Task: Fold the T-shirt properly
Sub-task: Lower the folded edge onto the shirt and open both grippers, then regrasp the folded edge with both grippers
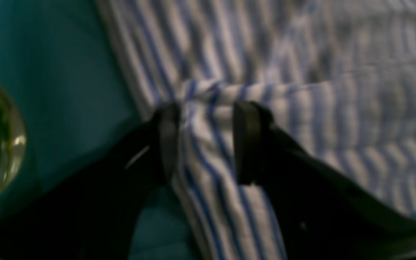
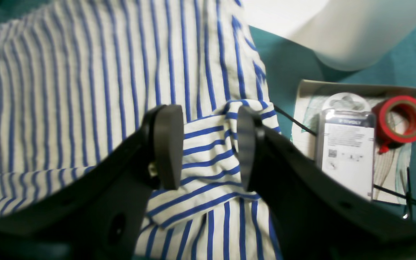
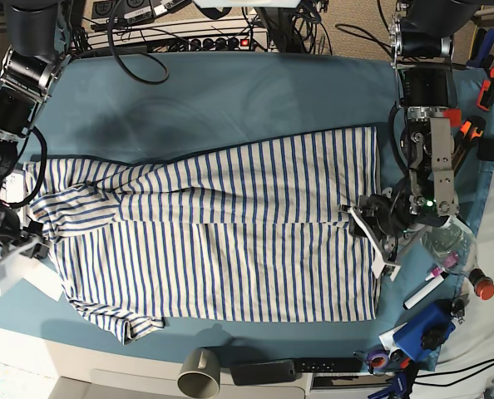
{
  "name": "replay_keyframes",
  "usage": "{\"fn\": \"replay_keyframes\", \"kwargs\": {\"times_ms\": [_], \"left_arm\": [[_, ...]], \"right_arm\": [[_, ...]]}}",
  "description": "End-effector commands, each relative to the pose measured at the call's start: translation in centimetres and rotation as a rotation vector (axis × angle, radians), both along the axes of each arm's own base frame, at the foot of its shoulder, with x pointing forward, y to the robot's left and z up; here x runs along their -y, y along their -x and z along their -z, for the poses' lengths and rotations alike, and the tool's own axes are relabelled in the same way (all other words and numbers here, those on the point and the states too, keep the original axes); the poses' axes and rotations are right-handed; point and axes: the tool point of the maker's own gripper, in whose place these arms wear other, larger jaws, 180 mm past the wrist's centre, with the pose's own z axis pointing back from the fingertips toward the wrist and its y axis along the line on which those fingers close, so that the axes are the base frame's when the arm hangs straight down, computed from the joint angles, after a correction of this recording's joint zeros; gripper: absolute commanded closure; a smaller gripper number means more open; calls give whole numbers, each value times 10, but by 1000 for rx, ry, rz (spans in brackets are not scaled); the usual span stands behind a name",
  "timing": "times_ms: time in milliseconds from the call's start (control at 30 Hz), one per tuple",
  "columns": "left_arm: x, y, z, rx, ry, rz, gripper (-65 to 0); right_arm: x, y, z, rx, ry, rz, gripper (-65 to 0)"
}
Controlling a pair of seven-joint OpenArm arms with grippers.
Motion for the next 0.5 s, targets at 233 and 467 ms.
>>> {"fn": "replay_keyframes", "kwargs": {"times_ms": [233, 467], "left_arm": [[-12, -4, -17, 35, -10, -25, -260], [-21, 25, -3, -7, 103, -51, -260]], "right_arm": [[38, 26, -45, 129, -128, 55, -246], [53, 56, -27, 72, -151, 92, -246]]}}
